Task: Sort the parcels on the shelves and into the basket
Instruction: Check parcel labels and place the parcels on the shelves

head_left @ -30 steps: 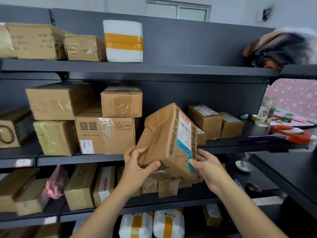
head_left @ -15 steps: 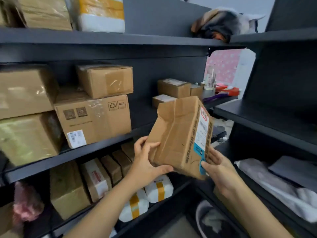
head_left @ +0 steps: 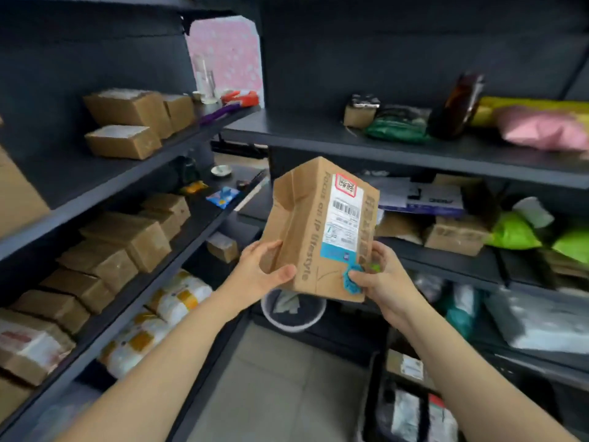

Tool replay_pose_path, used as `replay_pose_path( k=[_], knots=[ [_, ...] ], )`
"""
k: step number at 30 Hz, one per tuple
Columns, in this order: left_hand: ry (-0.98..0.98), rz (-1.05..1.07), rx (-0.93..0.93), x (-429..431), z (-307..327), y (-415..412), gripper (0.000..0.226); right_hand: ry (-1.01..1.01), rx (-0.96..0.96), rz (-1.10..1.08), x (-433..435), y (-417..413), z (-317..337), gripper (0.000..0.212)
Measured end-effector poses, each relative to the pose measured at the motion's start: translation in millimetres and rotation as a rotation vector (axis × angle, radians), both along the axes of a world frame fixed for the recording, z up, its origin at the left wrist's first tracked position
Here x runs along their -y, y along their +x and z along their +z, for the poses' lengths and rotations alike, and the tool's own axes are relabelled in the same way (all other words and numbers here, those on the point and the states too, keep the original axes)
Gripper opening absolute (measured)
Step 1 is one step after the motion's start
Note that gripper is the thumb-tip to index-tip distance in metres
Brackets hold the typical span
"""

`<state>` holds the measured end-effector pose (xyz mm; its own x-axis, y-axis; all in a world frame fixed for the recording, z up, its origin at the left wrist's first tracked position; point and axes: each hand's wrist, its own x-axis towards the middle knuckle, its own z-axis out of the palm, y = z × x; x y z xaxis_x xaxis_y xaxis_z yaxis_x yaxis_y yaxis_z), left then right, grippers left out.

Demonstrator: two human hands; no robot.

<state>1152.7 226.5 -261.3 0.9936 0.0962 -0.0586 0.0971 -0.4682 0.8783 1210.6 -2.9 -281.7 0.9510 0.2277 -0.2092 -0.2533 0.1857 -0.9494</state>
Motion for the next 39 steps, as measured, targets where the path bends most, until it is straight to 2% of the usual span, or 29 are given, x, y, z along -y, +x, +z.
replay_pose_path(
  k=[2,3,5,12,14,18,23,29,33,39],
  knots=[
    [-0.161,-0.064,-0.044,45.3,-12.4,4.9,0.088,0.014,0.013,-0.031,42.8,-9.9,-9.9,0.064],
    [-0.21,-0.103,-0.067,70.9,-18.6,6.5,0.077,0.017,0.023,-0.04,65.6,-14.5,-14.5,0.063],
    [-0.253,-0.168,-0.132,123.7,-30.6,7.5,0.054,0.01,0.036,-0.059,112.1,-23.1,-24.8,0.061],
    [-0.301,-0.245,-0.284,288.6,-70.1,22.5,0.029,-0.097,0.0,-0.134,277.4,-41.8,-58.0,0.085],
    [-0.321,-0.252,-0.31,325.9,-77.9,27.3,0.03,-0.133,-0.018,-0.154,311.5,-45.0,-67.6,0.092],
    [-0.322,-0.259,-0.353,380.1,-98.3,37.0,0.059,-0.159,-0.095,-0.21,361.9,-50.6,-91.4,0.096],
    [-0.264,-0.319,-0.458,424.5,-130.4,50.1,0.054,-0.187,-0.188,-0.284,400.4,-57.6,-123.2,0.084],
    [-0.184,-0.406,-0.591,469.0,-195.1,66.8,0.032,-0.276,-0.316,-0.402,432.0,-62.2,-180.3,0.064],
    [-0.064,-0.485,-0.641,478.8,-251.7,80.0,0.043,-0.393,-0.42,-0.447,433.5,-52.3,-226.3,0.061],
    [0.079,-0.532,-0.73,485.6,-323.8,100.5,0.062,-0.632,-0.491,-0.406,428.7,-32.5,-295.8,0.06]
  ],
)
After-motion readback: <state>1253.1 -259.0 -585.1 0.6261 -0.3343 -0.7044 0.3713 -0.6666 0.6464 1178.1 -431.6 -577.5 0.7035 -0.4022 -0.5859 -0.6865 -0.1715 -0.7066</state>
